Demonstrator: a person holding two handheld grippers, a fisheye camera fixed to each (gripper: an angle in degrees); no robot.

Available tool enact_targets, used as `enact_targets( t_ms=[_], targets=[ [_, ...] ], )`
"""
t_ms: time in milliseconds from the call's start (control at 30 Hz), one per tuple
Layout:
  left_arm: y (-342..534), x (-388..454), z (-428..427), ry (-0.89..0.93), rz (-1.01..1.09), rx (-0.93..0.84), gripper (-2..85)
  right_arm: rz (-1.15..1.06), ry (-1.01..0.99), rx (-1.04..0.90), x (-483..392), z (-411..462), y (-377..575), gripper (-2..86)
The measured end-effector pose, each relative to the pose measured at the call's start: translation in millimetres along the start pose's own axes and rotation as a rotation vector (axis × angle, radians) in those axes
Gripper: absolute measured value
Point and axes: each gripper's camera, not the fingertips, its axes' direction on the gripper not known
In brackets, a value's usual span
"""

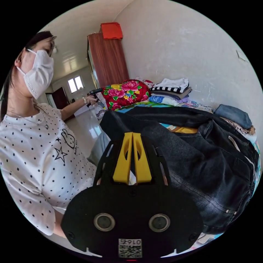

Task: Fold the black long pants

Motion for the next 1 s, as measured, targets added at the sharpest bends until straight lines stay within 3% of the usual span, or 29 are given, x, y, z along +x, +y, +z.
enact_targets(
  t_ms=[67, 133, 300, 433, 667, 833, 1000],
  targets=[
    [-21.5, 23.5, -4.9, 0.040, 0.059, 0.151, 4.0, 0.011, 0.030, 0.025, 4.2, 1.8, 5.0, 0.0],
    [-46.0, 40.7, 9.9, 0.097, 0.099, 0.174, 6.0, 0.040, 0.130, 0.029, 9.1, 17.1, 6.3, 0.8],
    [-119.2, 64.2, 97.3, 0.110, 0.056, 0.082, 7.9, 0.030, 0.343, -0.057, 17.6, 71.9, -11.4, 6.0],
    [-156.6, 76.6, 166.6, 0.134, 0.029, 0.003, 6.9, 0.010, 0.405, -0.135, 23.7, 113.3, -24.9, 8.4],
    [-168.5, 94.6, 196.1, 0.037, 0.117, -0.015, 5.8, -0.052, 0.470, -0.161, 41.6, 181.4, -47.5, 8.6],
    [-170.3, 116.7, 211.1, -0.038, 0.173, -0.016, 3.5, -0.075, 0.533, -0.376, 109.0, 319.5, -98.6, 8.4],
    [-177.3, 126.4, 208.3, -0.118, 0.203, 0.021, 2.4, -0.059, 0.411, -0.613, 157.6, 413.7, -101.1, 4.3]
  ],
)
